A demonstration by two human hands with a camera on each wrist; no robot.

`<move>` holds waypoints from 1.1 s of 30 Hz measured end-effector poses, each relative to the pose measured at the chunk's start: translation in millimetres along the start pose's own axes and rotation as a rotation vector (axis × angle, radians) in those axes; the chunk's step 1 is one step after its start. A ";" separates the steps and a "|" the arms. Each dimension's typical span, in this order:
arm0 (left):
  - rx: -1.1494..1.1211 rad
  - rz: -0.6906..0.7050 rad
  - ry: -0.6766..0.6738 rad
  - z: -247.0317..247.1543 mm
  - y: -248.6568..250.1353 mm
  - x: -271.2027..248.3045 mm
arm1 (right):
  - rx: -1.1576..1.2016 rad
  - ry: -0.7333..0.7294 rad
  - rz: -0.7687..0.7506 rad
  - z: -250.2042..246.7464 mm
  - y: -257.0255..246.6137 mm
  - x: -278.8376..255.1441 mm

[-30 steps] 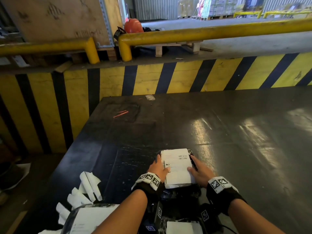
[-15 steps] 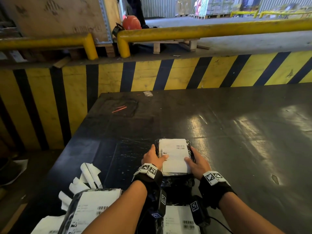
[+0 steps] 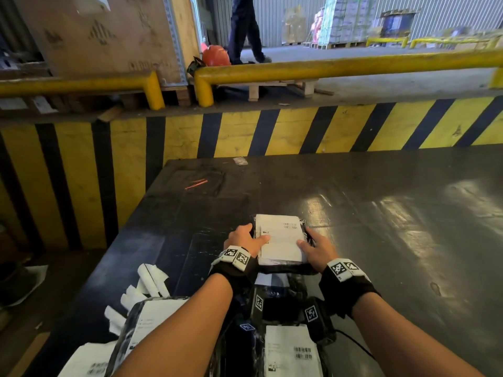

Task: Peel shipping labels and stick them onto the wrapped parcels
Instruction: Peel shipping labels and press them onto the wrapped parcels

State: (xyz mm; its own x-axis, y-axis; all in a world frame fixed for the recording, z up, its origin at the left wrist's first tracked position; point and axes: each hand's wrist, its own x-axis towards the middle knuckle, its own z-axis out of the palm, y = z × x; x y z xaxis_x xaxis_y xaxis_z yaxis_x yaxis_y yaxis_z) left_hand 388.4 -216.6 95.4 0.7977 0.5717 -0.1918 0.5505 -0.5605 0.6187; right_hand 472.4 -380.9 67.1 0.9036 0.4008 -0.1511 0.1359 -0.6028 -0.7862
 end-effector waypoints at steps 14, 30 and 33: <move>0.018 0.057 0.036 3.6 -6.7 -62.8 | 0.015 0.046 -0.057 -11.0 0.3 -72.2; -0.039 0.048 -0.227 48.3 -75.7 -147.9 | -0.146 0.051 0.144 20.7 39.2 -205.3; -0.038 0.040 -0.246 53.7 -83.3 -159.2 | -0.152 0.035 0.160 29.0 48.1 -214.9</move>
State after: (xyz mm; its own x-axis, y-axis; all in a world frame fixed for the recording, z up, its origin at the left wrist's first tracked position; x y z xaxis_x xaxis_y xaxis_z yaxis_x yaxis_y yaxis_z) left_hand 228.7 -293.1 33.5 0.8570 0.3841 -0.3435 0.5115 -0.5538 0.6570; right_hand 273.0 -476.0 44.4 0.9320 0.2685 -0.2436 0.0466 -0.7551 -0.6540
